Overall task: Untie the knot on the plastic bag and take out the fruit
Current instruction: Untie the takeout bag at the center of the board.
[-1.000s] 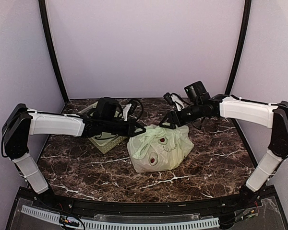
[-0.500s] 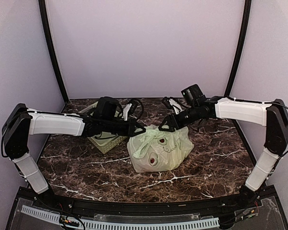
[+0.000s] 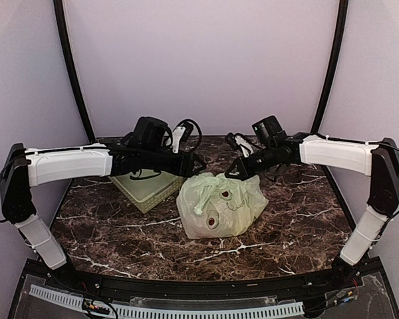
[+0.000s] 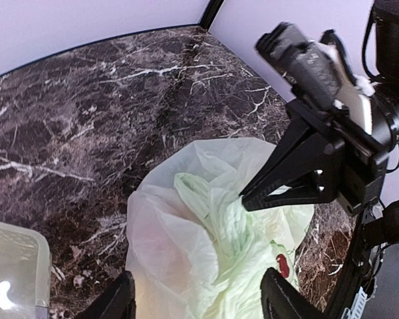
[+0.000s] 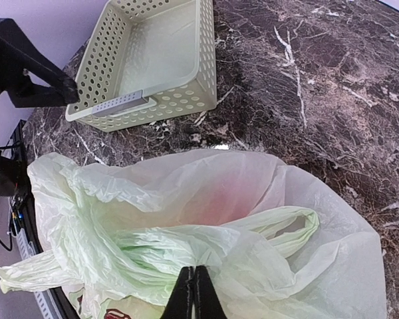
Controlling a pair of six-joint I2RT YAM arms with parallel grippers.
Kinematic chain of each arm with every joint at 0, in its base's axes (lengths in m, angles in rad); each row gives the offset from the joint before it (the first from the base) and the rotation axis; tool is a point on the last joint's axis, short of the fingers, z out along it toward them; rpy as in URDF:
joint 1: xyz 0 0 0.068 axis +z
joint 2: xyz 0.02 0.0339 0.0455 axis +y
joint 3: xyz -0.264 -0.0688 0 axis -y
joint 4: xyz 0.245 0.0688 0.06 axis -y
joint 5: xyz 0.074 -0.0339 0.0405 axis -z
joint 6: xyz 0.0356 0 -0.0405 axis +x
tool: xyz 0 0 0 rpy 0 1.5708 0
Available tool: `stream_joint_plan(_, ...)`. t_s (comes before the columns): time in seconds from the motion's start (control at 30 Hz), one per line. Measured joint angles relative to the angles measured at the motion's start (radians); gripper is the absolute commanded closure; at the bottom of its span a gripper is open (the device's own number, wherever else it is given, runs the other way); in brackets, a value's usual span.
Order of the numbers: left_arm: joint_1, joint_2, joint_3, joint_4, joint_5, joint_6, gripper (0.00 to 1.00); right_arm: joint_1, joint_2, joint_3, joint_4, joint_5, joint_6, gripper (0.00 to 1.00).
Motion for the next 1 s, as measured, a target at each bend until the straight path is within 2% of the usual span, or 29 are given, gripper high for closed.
stream_joint_plan(0.23,-0.074,-0.008,0.107,-0.059,-0.06,0.075,0.55,0.0,-0.035,0.0,0.0,0.0,0.007,1.0)
stream_joint_plan(0.33,-0.097,0.017,0.133,-0.077,-0.064,0.086,0.57,0.0,-0.041,0.0,0.0,0.001,0.008,1.0)
stream_joint_plan(0.7,-0.113,0.099,0.143,-0.134,-0.069,0.081,0.46,0.0,-0.043,-0.006,0.001,0.0,0.016,1.0)
stream_joint_plan(0.8,-0.114,0.106,0.143,-0.14,-0.073,0.08,0.4,0.0,-0.044,-0.008,0.001,0.0,0.018,1.0)
stream_joint_plan(0.93,-0.115,0.118,0.143,-0.148,-0.075,0.078,0.39,0.0,-0.046,-0.01,0.002,0.0,0.018,1.0)
stream_joint_plan(1.0,-0.115,0.124,0.144,-0.148,-0.076,0.078,0.43,0.0,-0.047,-0.013,0.002,0.0,0.019,1.0)
